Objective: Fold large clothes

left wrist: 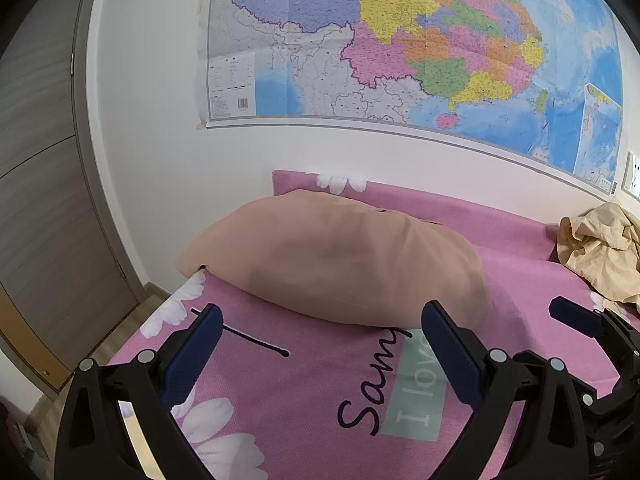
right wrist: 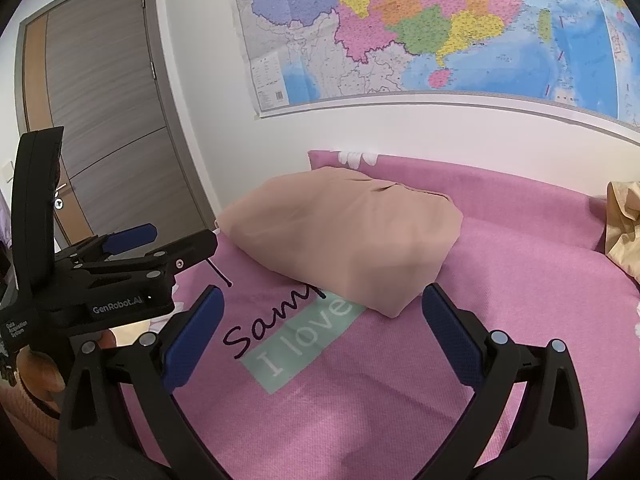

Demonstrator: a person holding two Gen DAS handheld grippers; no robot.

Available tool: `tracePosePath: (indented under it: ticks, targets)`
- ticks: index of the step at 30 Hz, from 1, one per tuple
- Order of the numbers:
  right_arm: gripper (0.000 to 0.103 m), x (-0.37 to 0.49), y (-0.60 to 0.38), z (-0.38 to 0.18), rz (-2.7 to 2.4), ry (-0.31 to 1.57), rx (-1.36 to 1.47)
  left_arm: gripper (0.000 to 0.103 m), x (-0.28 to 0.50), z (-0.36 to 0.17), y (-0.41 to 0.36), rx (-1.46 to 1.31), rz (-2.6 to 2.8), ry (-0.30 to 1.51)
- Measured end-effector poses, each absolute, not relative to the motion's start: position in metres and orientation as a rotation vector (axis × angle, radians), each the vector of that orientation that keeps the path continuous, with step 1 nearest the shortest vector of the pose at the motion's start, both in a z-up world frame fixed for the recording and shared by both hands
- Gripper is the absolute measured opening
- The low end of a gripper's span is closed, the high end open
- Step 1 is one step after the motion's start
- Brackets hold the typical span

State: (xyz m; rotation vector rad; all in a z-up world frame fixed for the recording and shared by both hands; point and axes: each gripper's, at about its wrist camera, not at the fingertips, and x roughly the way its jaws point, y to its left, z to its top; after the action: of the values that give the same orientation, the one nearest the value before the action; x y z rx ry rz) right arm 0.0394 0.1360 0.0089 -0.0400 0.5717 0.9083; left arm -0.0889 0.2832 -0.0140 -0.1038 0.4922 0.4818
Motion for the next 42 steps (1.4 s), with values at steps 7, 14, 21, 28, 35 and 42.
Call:
tracePosePath:
  ticks: [7, 14, 21, 28, 35, 42]
  targets:
    - [0.098, 0.0396, 0.1365, 0.0090, 0.910, 0.573, -0.042, 0.096, -0.0884, -0.0136, 0.2824, -0.107, 0.483, 0.493]
    - [0.098, 0.0386, 0.1362, 0.0093, 0.908, 0.573, -0.040, 0.096, -0.0886, -0.0139, 0.2833, -0.108, 0.479, 0.494]
    - [0.098, 0.0370, 0.1372, 0.0088, 0.906, 0.578, -0.038, 0.096, -0.0888, -0.0147, 0.2830, -0.107, 0.479, 0.497]
    - [0.098, 0.0371, 0.1388, 0.0084, 0.909, 0.581, -0.036, 0.096, -0.0901, -0.0161, 0.2815, -0.107, 0.477, 0.502]
    - [0.098, 0.0358, 0.1378, 0.0080, 0.905, 0.584, -0.030, 0.096, -0.0895, -0.0175, 0.2821, -0.109, 0.474, 0.506]
    - [0.098, 0.0354, 0.1383, 0.0070, 0.902, 0.589, -0.028, 0.096, -0.0893, -0.0178, 0.2829, -0.114, 0.474, 0.508]
